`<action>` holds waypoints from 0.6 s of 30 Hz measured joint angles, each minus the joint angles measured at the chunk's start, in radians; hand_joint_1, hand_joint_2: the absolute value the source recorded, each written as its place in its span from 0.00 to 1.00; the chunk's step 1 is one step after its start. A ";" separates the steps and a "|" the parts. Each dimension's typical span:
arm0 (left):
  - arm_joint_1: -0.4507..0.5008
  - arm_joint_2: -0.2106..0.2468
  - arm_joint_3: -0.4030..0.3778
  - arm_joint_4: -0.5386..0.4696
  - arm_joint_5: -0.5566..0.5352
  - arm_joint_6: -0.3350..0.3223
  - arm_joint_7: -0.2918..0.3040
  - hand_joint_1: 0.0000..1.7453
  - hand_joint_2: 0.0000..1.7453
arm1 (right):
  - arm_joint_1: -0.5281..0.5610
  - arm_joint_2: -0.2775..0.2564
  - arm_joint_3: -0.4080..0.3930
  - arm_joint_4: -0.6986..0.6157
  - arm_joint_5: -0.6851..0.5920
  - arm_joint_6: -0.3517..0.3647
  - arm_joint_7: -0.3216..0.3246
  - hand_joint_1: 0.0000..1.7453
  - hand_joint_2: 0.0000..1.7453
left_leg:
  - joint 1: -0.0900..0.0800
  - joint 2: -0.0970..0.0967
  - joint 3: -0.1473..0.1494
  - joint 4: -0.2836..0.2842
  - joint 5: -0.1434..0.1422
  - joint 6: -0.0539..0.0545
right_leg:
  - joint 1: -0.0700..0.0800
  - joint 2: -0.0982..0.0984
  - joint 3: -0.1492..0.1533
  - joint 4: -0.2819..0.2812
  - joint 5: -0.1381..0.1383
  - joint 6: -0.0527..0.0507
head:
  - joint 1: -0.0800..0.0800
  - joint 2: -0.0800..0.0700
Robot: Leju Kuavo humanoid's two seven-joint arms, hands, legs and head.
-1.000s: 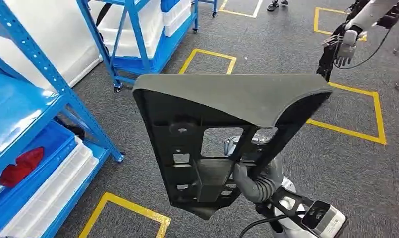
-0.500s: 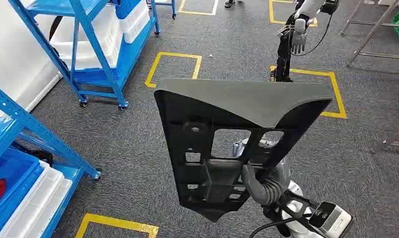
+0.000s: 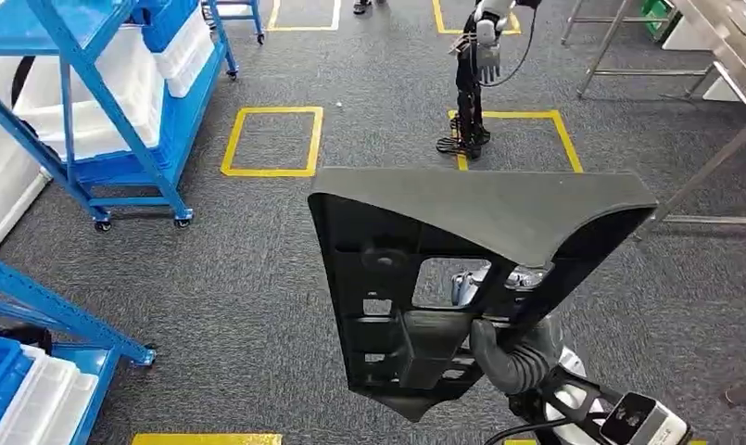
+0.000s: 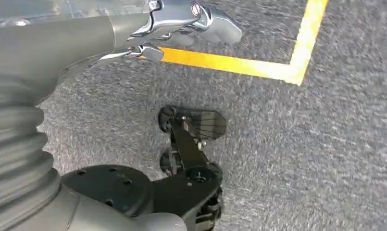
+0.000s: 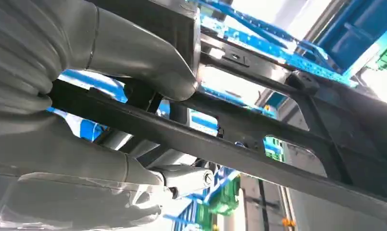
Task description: Take the parts from the cabinet and place them on the table.
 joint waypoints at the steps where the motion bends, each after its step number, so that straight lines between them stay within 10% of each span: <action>1: -0.001 0.000 0.000 0.000 -0.002 -0.001 0.000 0.00 1.00 | 0.002 -0.002 0.000 -0.002 0.004 0.000 0.000 1.00 1.00 | 0.003 0.010 0.003 -0.003 0.001 -0.006 | 0.003 0.010 -0.002 0.001 -0.001 -0.006 | 0.000 0.000; 3: -0.005 -0.001 0.000 0.000 -0.003 -0.001 0.000 0.00 1.00 | 0.009 -0.003 0.000 -0.013 0.015 -0.003 0.000 1.00 1.00 | 0.010 0.010 0.004 0.004 -0.010 -0.019 | -0.004 0.033 0.001 -0.008 0.009 -0.022 | -0.001 0.000; 6: -0.004 -0.004 0.000 0.000 -0.006 0.003 0.013 0.00 1.00 | 0.024 -0.004 0.000 -0.031 0.027 -0.012 0.000 1.00 1.00 | 0.014 -0.090 -0.077 0.197 -0.129 -0.022 | 0.000 0.060 -0.002 -0.010 0.013 -0.034 | -0.005 0.000; 9: 0.001 -0.005 0.001 0.000 -0.006 0.017 0.021 0.00 1.00 | 0.054 -0.004 0.001 -0.042 0.035 -0.011 0.000 1.00 1.00 | 0.014 -0.099 -0.144 0.338 -0.167 -0.019 | 0.009 0.089 -0.003 -0.009 0.014 -0.038 | -0.004 0.000; 11: 0.003 -0.005 0.005 0.000 -0.006 0.021 0.024 0.00 1.00 | 0.065 -0.004 0.002 -0.047 0.039 -0.008 0.000 1.00 1.00 | 0.012 -0.102 -0.119 0.274 -0.113 -0.010 | 0.013 0.114 -0.002 -0.008 0.015 -0.038 | -0.005 0.000; 13: 0.001 -0.005 0.011 0.000 -0.006 0.023 0.023 0.00 1.00 | 0.065 -0.004 0.005 -0.052 0.039 -0.005 0.000 1.00 1.00 | 0.010 -0.136 -0.035 0.087 -0.012 0.004 | 0.013 0.141 0.000 -0.005 0.015 -0.037 | -0.005 0.000; 14: 0.002 -0.004 0.014 0.000 -0.006 0.023 0.022 0.00 1.00 | 0.063 -0.004 0.005 -0.052 0.038 -0.003 0.000 1.00 1.00 | 0.010 -0.190 -0.011 0.027 -0.007 0.010 | 0.011 0.149 -0.002 -0.004 0.017 -0.034 | -0.003 0.000; 18: -0.005 -0.005 0.017 0.000 -0.006 0.017 0.016 0.00 1.00 | 0.053 -0.004 0.007 -0.051 0.029 -0.002 0.000 1.00 1.00 | 0.001 -0.164 -0.005 0.006 -0.003 0.018 | 0.004 0.195 -0.017 -0.010 0.031 -0.006 | -0.004 0.000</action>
